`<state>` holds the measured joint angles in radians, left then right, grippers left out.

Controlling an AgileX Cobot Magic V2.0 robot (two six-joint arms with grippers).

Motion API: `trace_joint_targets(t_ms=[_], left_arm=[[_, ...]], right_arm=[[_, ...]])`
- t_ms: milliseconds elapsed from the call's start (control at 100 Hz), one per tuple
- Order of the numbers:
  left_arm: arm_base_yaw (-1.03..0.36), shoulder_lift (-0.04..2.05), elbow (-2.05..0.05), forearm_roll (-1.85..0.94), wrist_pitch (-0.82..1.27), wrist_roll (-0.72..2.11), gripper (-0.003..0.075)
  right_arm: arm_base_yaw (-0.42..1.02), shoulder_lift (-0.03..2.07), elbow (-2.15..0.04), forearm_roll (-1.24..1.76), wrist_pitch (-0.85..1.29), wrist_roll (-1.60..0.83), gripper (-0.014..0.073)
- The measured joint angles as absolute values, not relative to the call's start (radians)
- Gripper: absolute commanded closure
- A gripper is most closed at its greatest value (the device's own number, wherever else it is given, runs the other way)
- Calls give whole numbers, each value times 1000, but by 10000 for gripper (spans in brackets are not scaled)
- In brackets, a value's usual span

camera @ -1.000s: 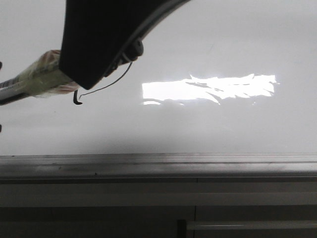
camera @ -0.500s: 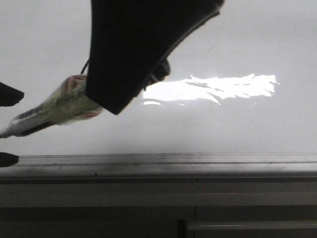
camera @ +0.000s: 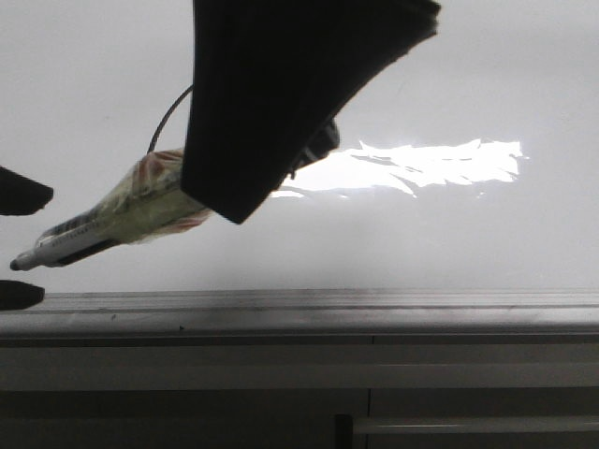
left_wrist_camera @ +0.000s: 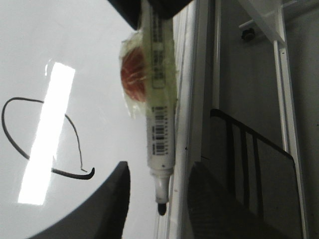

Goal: Write number 0 on whiteboard

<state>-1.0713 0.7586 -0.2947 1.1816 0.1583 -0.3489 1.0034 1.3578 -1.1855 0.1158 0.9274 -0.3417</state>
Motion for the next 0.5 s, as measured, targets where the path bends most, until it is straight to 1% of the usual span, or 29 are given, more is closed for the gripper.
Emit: trace_joint_targets(t_ms=[170,370,500], left_arm=[[-1071,801,-301,1182,159,-350,481],[-1071,849,-368,1183,193,-393,480],[-1071,866,-376,1181,189,-399,481]], right_arm=[[1003,1358,-1186,116,924,-342,662],[1003,1358,-1186,114,920,-342,662],[1003,1358,-1186,110,915,-342,662]])
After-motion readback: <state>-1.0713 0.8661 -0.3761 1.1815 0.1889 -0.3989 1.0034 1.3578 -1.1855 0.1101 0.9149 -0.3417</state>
